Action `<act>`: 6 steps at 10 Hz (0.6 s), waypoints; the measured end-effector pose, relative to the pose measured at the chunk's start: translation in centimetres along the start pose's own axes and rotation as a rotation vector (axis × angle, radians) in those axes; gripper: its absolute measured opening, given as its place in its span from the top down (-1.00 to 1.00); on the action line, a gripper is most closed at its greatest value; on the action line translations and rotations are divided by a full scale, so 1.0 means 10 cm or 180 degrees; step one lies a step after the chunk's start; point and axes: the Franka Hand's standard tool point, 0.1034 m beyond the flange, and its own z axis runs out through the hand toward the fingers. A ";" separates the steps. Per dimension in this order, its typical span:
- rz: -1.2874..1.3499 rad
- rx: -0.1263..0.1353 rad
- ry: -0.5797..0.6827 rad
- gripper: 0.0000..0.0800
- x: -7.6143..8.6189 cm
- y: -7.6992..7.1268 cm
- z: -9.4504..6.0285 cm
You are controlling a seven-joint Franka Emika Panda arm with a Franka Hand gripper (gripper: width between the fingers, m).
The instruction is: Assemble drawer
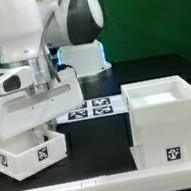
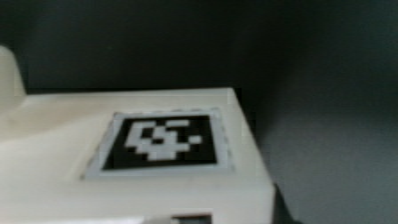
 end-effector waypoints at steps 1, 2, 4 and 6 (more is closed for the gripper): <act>-0.0168 0.0153 -0.0073 0.91 0.11 -0.04 -0.05; -0.0310 0.0321 -0.0145 0.91 0.30 -0.05 -0.13; -0.0675 0.0372 -0.0115 0.91 0.70 -0.20 -0.28; -0.0790 0.0412 -0.0109 0.91 0.70 -0.27 -0.26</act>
Offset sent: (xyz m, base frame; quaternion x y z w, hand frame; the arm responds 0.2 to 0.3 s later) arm 0.0217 0.0764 0.0377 0.0360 -0.0049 -0.1410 0.9893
